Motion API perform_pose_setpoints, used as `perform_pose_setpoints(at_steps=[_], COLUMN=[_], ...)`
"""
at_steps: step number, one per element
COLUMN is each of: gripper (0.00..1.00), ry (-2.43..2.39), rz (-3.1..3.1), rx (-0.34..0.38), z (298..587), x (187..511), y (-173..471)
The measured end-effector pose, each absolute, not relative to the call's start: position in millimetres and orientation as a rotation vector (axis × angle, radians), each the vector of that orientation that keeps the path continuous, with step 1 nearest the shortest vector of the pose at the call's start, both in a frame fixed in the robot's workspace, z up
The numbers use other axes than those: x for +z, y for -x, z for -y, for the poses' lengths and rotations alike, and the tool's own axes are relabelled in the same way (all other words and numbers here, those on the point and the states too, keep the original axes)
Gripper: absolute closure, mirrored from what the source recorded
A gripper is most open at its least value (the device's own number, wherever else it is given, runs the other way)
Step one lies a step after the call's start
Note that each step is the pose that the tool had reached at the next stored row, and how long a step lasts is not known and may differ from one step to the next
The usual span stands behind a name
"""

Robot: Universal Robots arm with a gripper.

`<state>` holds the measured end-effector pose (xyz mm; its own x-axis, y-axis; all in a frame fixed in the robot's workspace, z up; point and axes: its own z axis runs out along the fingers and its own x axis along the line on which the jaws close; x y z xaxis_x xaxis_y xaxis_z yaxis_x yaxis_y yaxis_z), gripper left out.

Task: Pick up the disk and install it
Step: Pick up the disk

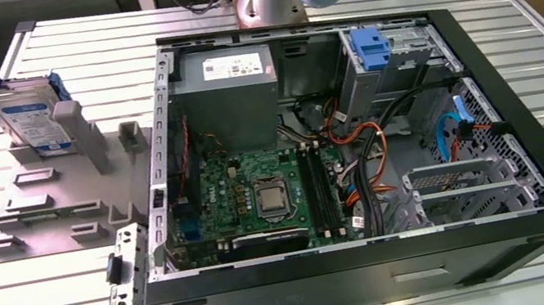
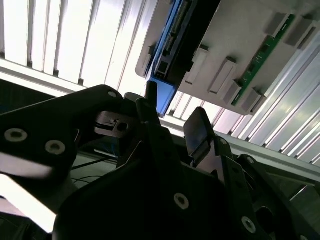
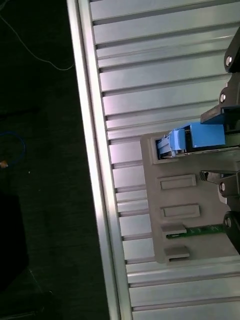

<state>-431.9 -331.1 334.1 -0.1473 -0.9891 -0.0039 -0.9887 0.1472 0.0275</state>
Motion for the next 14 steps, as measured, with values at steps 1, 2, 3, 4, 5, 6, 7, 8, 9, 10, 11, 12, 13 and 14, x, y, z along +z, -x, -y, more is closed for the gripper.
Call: perform_pose_setpoints(at_steps=[1, 2, 3, 4, 5, 6, 7, 8, 9, 10, 11, 12, 13, 14], gripper=[0.51, 0.51, 0.51, 0.51, 0.51, 0.51, 0.51, 0.51, 0.51, 0.51, 0.51, 0.51, 0.51, 0.51], ry=[-2.047, -2.052, -2.056, -2.058, -2.058, -2.058, -2.059, -2.064, -2.08, -2.1, -2.118, -2.128, -2.133, -2.136], rz=[2.363, 2.358, 2.355, 2.354, 2.353, 2.353, 2.353, 2.348, 2.334, 2.316, 2.299, 2.29, 2.287, 2.285], rx=[-0.037, -0.036, -0.036, -0.036, -0.036, -0.036, -0.036, -0.036, -0.036, -0.036, -0.035, -0.035, -0.033, -0.032], z=[329.9, 328.6, 326.7, 324.9, 323.7, 323.2, 323.2, 323.2, 323.2, 323.2, 323.1, 323.1, 323.0, 323.1], x=[333.9, 333.5, 333.1, 332.6, 331.9, 330.9, 330.1, 329.5, 328.7, 328.2, 327.4, 326.6, 325.4, 324.0], y=[431.9, 431.8, 431.8, 431.8, 431.9, 432.1, 432.5, 432.9, 432.9, 432.9, 433.0, 433.0, 433.4, 433.7])
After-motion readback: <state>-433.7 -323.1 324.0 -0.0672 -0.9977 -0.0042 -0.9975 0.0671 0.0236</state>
